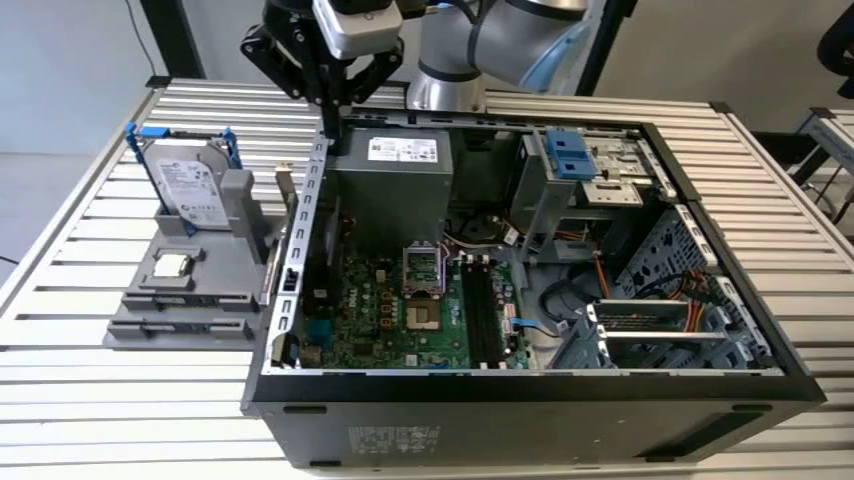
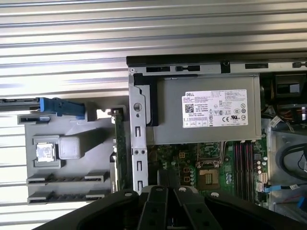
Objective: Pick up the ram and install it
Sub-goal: 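Reach for the ram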
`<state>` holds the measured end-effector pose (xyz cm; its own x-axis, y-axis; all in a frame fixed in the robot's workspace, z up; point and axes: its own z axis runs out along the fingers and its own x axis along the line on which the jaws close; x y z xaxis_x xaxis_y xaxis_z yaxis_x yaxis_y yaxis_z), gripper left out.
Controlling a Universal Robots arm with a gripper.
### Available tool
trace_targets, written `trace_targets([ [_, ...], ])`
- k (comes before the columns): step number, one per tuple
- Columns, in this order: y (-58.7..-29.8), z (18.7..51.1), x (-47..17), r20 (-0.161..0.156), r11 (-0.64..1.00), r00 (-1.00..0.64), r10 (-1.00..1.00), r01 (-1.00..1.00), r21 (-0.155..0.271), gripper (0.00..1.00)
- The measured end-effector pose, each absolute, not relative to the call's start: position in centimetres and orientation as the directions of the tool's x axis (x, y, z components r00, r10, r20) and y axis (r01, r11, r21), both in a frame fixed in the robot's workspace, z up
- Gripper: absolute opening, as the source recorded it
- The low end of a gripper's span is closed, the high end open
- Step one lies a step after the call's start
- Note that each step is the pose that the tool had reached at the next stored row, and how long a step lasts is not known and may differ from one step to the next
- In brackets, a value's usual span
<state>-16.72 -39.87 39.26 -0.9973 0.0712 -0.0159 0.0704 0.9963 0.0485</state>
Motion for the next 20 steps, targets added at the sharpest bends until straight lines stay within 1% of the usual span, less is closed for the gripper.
trace_targets([
  [20, -39.8, 39.3, -20.1, -0.016, 0.996, -0.997, 0.071, 0.070, 0.049, 0.00],
])
